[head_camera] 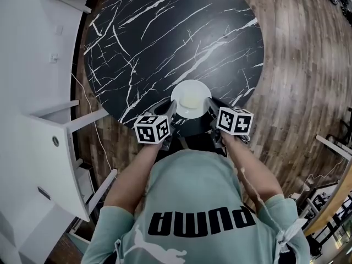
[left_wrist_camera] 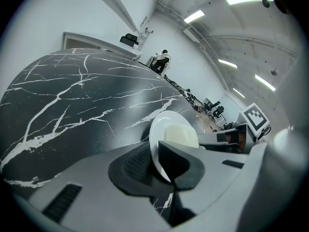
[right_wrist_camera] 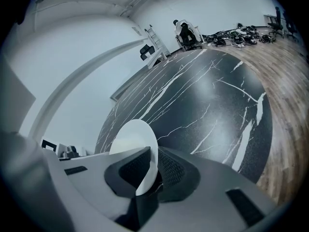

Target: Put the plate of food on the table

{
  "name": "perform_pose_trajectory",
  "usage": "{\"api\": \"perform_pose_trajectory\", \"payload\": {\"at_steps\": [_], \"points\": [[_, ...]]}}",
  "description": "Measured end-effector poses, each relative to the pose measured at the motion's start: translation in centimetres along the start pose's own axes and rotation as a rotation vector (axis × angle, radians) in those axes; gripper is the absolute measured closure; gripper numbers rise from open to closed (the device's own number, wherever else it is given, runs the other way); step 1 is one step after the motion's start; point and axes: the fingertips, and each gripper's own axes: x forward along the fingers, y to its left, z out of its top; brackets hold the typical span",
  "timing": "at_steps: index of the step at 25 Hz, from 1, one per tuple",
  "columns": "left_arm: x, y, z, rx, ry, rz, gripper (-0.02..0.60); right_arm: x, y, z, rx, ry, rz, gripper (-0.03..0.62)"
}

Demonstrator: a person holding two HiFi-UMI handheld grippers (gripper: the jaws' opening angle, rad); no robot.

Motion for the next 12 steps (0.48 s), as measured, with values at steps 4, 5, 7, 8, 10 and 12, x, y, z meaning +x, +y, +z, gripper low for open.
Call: {"api": "perform_pose_trajectory", "payload": {"at_steps": [4, 5, 7, 8, 10, 12], "points": [[0.31, 0.06, 0.07, 0.008, 0.004, 0.007, 0.523, 0.36, -0.22, 0.18, -0.009, 0.008, -0.007, 0.543], [0.37, 0.12, 0.05, 0.011, 0.004, 0.010, 0.522, 0.45, -0.25, 0.18, -0.011, 0.011, -0.009, 0.543], [0.49, 0.24, -0.01, 0.019, 0.006, 0.016, 0.518, 0.65, -0.29, 0.16, -0.015, 0.016, -0.013, 0.543], [0.53, 0.33, -0.06, 0.026, 0.007, 0.020, 0.517, 0.77, -0.30, 0.12, -0.016, 0.018, -0.014, 0.543], [0.55, 0.40, -0.14, 0.043, 0.009, 0.027, 0.515, 0.93, -0.30, 0.00, -0.018, 0.021, -0.013, 0.543], [0.59, 0.35, -0.10, 0.060, 0.010, 0.026, 0.512, 0.95, -0.30, 0.00, -0.022, 0.023, -0.012, 0.543]]}}
